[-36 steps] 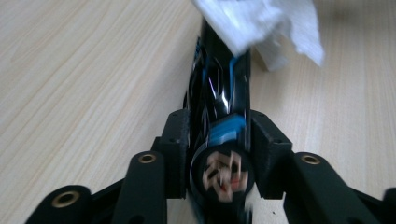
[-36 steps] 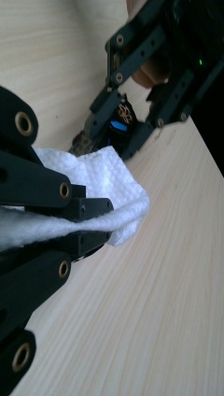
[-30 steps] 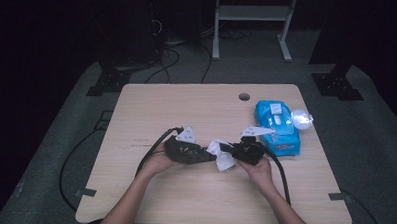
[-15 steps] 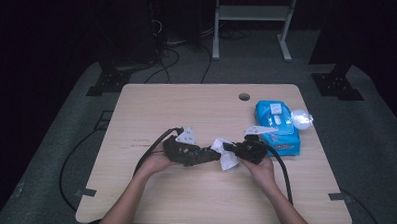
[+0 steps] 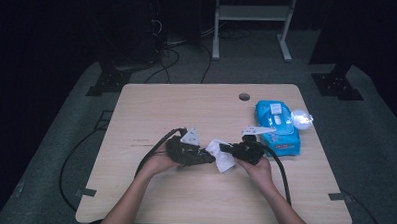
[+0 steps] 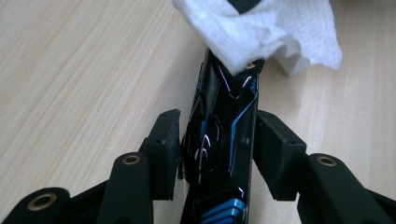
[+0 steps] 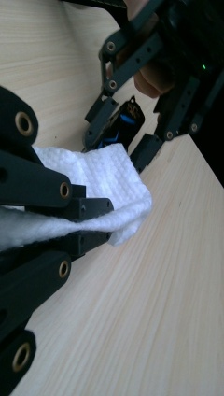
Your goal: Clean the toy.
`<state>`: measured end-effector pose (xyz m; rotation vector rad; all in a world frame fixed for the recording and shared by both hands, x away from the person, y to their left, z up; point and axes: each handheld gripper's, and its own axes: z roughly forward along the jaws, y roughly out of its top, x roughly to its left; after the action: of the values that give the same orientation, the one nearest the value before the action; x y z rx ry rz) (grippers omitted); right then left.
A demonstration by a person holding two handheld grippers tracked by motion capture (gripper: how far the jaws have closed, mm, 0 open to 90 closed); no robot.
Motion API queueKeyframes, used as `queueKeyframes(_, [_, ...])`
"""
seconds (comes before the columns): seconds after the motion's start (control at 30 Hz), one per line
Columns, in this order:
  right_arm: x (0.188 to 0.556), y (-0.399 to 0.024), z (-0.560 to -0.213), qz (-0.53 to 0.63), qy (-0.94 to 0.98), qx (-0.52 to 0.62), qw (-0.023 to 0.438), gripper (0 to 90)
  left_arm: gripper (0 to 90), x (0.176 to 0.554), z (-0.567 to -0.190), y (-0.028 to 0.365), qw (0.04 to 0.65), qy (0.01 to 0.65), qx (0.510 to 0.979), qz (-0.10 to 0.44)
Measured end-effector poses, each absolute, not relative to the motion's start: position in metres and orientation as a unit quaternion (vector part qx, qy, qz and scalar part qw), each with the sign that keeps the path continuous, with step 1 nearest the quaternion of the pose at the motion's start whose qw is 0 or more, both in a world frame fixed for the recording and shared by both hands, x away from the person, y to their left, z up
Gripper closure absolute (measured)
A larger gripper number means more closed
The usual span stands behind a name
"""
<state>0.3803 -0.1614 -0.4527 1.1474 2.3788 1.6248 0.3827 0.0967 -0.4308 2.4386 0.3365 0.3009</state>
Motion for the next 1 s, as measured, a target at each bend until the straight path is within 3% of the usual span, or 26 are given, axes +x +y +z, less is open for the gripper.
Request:
queueKeyframes(0.37, [0.378,-0.151,-0.458,0.526,0.771,0.360,0.002,86.3,48.1,0.381,-0.434,0.084,0.291,0.129,0.940,0.120])
queueKeyframes(0.67, [0.376,-0.148,-0.458,0.530,0.771,0.354,-0.008,86.3,53.1,0.380,-0.433,0.077,0.264,0.129,0.947,0.129])
queueKeyframes(0.73, [0.378,-0.151,-0.457,0.529,0.769,0.359,-0.002,86.3,57.5,0.379,-0.430,0.080,0.274,0.128,0.946,0.120])
queueKeyframes(1.0, [0.384,-0.176,-0.453,0.548,0.741,0.389,0.005,86.4,57.7,0.377,-0.425,0.086,0.326,0.120,0.931,0.110])
